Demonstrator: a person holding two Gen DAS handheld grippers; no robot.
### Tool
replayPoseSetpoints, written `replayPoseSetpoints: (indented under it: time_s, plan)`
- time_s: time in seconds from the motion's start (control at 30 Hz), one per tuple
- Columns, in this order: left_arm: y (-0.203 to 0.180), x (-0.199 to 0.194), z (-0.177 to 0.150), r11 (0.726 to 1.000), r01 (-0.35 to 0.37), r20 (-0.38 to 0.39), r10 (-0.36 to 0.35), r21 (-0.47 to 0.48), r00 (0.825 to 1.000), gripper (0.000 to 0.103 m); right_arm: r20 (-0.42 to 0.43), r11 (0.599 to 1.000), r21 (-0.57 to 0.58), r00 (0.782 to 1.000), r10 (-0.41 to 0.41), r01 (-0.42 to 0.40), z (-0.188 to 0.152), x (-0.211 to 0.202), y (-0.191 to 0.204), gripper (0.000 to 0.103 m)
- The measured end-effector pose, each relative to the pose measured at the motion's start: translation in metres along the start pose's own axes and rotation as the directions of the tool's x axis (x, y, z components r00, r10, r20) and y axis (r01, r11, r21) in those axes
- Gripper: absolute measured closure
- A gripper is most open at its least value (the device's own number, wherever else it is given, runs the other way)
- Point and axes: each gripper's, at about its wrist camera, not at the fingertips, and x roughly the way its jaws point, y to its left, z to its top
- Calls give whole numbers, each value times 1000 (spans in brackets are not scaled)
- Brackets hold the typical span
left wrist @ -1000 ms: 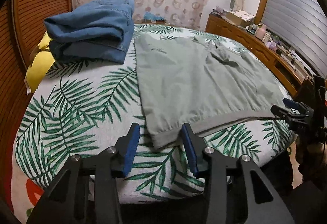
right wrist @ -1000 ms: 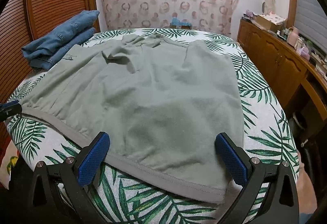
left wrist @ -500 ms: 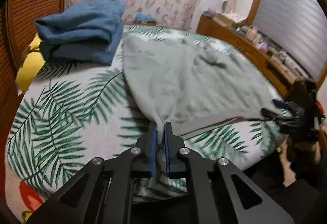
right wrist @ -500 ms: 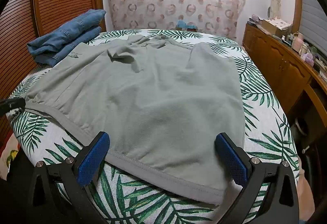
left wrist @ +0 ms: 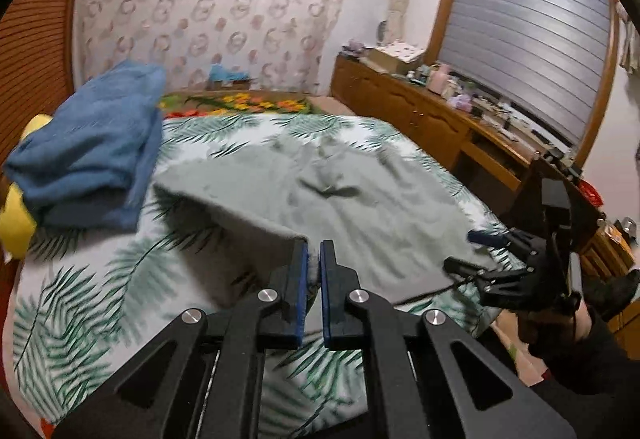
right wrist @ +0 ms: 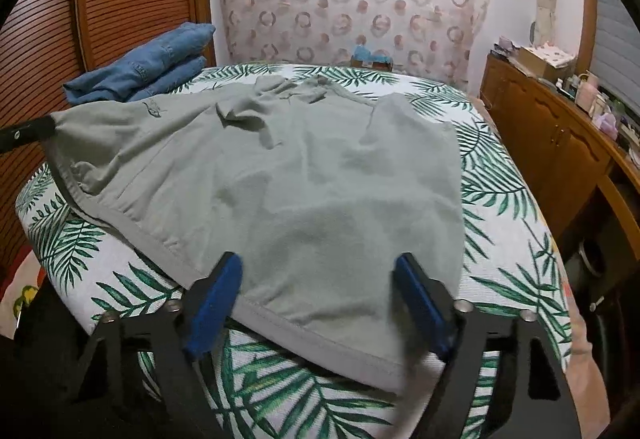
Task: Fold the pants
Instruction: 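Lift the held leg with the left tool, fold it over the other leg, release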
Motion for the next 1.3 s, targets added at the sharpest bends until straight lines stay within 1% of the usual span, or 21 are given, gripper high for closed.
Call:
replayPoseSetpoints:
  time_s: [0.07, 0.3, 0.53, 0.7, 0.77, 0.83, 0.93, 1.0, 1.07, 1.13, 1.2, 1.23, 1.27, 1.3]
  plan:
    - [-10, 8, 10, 1000, 18, 0, -18, 26, 1000, 96, -1, 1000, 5, 1000, -3, 3, -2, -3, -4, 30]
    - [-43, 33, 38, 993, 76, -7, -75, 86, 997, 96, 15, 999, 27, 999, -33, 32, -9, -15, -23, 30]
    - [-75, 53, 51, 983, 123, -34, -119, 137, 992, 96, 36, 998, 51, 999, -27, 25, -11, -19, -35, 31]
    - [-97, 63, 57, 972, 175, -61, -168, 156, 984, 96, 56, 997, 65, 998, -36, 32, -17, -24, -41, 33]
    - [-106, 65, 58, 969, 185, -65, -176, 166, 982, 96, 66, 997, 69, 996, -52, 47, -21, -27, -40, 34]
    - [-112, 63, 57, 970, 163, -55, -155, 179, 986, 96, 69, 996, 70, 995, -68, 63, -23, -27, -41, 34]
    - [-112, 59, 57, 973, 154, -43, -149, 171, 988, 96, 68, 994, 78, 995, -79, 73, -26, -24, -40, 34]
    - [-109, 57, 57, 978, 122, -40, -117, 169, 992, 95, 68, 994, 84, 994, -80, 74, -27, -23, -38, 34]
    - [-107, 54, 57, 981, 103, -37, -98, 163, 994, 85, 69, 994, 86, 995, -78, 72, -25, -25, -38, 34]
    - [-103, 50, 57, 984, 86, -20, -83, 155, 996, 64, 73, 994, 85, 994, -76, 70, -24, -24, -34, 34]
    - [-99, 45, 57, 987, 53, 10, -55, 152, 998, 50, 77, 994, 84, 995, -71, 64, -22, -24, -36, 34]
    - [-96, 42, 57, 988, 45, 23, -49, 149, 999, 41, 79, 995, 82, 995, -68, 61, -21, -23, -36, 34]
    - [-94, 39, 56, 989, 41, 30, -46, 145, 998, 36, 80, 995, 82, 995, -67, 60, -20, -22, -36, 34]
    - [-90, 37, 55, 990, 40, 36, -45, 138, 998, 30, 81, 995, 81, 995, -64, 58, -20, -21, -35, 34]
